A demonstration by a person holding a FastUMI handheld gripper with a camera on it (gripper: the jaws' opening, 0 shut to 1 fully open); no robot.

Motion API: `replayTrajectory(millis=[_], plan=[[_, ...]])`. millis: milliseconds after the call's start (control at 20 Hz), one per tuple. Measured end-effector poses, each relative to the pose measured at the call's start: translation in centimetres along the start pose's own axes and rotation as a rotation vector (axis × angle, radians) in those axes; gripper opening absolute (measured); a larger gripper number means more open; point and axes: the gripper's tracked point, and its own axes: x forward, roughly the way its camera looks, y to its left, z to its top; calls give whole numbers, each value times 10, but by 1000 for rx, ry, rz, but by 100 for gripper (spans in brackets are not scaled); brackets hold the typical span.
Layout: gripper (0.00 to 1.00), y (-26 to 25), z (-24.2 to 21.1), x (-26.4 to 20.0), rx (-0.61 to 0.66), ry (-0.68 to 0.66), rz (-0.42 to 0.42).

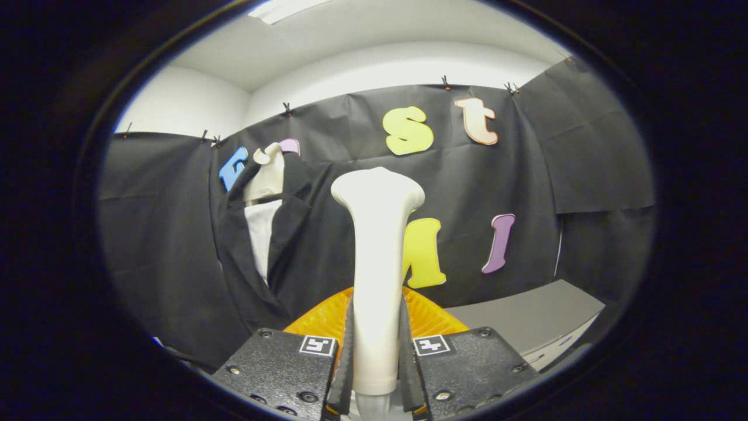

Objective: Iron the clothes twice with a garment steamer, once on the left side and once on the right side.

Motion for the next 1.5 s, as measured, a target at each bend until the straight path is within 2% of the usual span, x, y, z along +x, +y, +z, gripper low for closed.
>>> replayTrajectory(millis=[250, 500, 1500], plan=[[35, 62, 0, 14, -41, -13, 44], [35, 89, -17, 29, -76, 21, 59], [35, 82, -144, 13, -158, 219, 48]])
